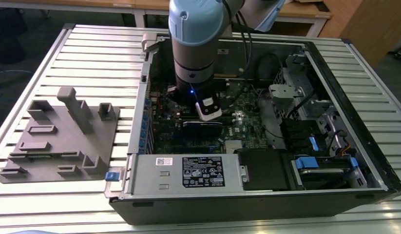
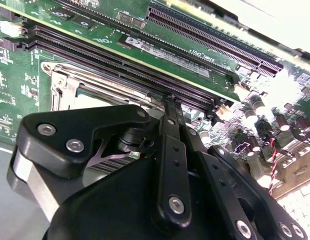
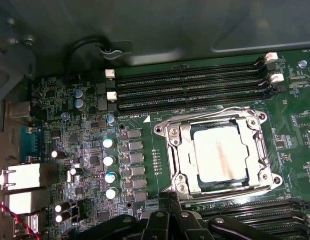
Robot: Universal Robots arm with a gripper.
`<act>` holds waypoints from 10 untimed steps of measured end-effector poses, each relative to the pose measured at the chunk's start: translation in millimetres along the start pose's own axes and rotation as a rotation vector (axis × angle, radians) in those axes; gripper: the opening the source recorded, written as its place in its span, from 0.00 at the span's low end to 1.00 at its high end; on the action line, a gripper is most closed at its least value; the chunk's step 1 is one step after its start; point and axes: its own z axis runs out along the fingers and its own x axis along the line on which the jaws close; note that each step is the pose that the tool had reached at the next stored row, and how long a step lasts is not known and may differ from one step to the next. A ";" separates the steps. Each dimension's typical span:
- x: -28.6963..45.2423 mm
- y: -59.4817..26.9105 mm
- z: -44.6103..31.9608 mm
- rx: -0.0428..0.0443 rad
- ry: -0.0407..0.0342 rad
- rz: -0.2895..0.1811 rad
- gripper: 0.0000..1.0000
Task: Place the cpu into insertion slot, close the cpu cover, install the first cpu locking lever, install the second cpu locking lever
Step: 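Install the second cpu locking lever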
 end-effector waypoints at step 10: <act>2.1 1.9 0.9 0.0030 -0.0013 0.000 0.11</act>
